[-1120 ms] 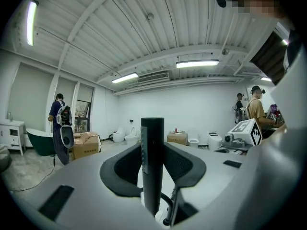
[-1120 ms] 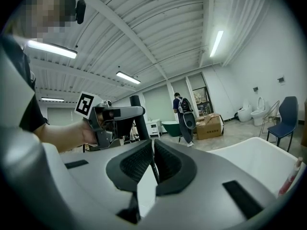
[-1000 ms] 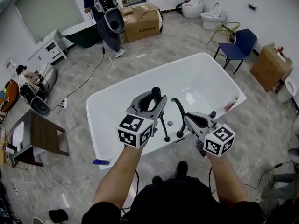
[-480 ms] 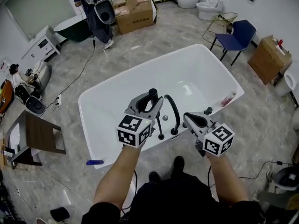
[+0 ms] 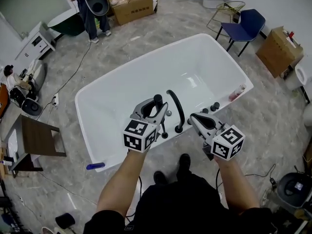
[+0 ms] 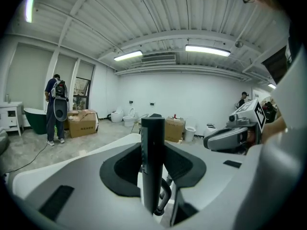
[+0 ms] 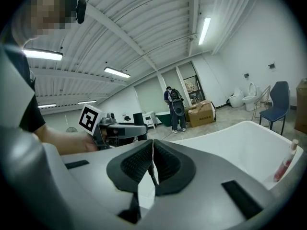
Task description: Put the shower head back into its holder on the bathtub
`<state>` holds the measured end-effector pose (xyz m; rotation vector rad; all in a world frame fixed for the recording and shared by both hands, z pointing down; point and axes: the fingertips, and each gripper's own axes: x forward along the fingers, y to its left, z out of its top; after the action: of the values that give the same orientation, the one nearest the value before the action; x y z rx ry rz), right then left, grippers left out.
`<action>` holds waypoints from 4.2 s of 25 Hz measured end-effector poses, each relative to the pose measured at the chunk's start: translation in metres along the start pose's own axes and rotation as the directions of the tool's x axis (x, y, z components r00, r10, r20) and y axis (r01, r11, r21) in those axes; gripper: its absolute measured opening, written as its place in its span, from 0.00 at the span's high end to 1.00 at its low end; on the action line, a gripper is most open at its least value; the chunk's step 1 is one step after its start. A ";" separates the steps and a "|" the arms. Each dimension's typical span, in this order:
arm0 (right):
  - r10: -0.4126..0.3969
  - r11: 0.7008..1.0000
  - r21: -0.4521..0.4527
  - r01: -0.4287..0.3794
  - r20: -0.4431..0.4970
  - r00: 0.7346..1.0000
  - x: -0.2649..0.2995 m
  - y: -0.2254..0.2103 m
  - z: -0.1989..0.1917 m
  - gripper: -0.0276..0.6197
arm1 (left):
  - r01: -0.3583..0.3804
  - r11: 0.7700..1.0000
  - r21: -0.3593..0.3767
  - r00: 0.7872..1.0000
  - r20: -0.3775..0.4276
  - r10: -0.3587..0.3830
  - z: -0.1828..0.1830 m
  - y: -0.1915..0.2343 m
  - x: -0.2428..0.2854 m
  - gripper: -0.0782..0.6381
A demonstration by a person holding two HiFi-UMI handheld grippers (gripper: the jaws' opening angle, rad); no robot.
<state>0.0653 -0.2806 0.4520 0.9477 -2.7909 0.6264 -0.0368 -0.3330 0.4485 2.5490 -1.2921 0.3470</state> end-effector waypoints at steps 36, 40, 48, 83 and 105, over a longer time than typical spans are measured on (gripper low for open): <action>0.001 0.985 0.169 0.017 -0.105 0.995 -0.005 -0.017 -0.088 0.93 | 0.016 0.994 -0.110 0.923 -0.380 -0.057 -0.209 -0.016 0.039 0.68; 0.011 0.984 0.176 0.011 -0.119 0.993 -0.002 -0.022 -0.090 0.93 | 0.001 0.993 -0.119 0.905 -0.422 -0.051 -0.227 -0.013 0.044 0.68; 0.020 0.983 0.184 0.006 -0.136 0.991 -0.001 -0.026 -0.092 0.93 | -0.008 0.993 -0.114 0.869 -0.493 -0.049 -0.261 -0.011 0.042 0.68; 0.072 0.971 0.238 -0.026 -0.187 0.980 0.002 -0.027 -0.123 0.93 | 0.004 0.999 -0.052 0.811 -0.583 -0.033 -0.311 -0.016 0.046 0.67; 0.078 0.963 0.266 -0.033 -0.158 0.984 0.003 -0.025 -0.120 0.93 | 0.008 0.999 -0.034 0.816 -0.578 -0.026 -0.303 -0.011 0.039 0.62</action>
<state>0.0765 -0.2498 0.5699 0.8160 -2.6363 1.0539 -0.0339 -0.2538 0.7438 2.1567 -1.0173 1.0010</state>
